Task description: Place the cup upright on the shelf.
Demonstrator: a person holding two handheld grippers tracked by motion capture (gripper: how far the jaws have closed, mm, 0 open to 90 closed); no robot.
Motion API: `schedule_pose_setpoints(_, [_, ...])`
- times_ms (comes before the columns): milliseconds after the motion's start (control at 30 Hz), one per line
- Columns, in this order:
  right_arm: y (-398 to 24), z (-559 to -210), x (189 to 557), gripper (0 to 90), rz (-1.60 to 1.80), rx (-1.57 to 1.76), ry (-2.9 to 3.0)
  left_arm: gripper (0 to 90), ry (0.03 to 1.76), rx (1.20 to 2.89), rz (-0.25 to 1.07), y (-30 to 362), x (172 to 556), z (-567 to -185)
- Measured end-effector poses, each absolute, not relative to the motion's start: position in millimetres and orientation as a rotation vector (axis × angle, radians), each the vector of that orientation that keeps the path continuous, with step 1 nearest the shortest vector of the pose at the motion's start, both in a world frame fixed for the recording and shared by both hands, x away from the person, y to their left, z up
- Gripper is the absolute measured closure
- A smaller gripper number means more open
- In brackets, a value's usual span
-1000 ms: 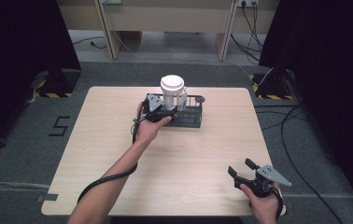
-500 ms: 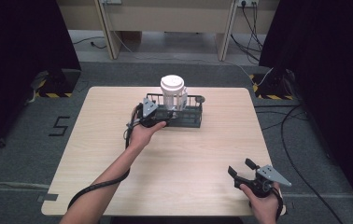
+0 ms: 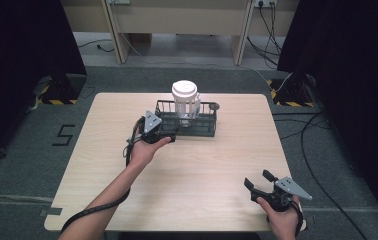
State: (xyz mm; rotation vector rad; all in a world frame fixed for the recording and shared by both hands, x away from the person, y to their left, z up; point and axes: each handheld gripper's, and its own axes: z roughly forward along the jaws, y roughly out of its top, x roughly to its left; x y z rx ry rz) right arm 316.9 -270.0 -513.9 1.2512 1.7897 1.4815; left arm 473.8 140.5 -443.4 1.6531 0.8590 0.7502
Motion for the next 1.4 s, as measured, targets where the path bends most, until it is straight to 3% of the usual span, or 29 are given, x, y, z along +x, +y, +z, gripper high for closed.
schedule_pose_setpoints(1400, [-270.2, -513.9, 316.9, 15.7, 1.477, 1.251, 1.784, 14.5, 0.849, 1.649, 0.777, 199.9, 401.8, -456.8])
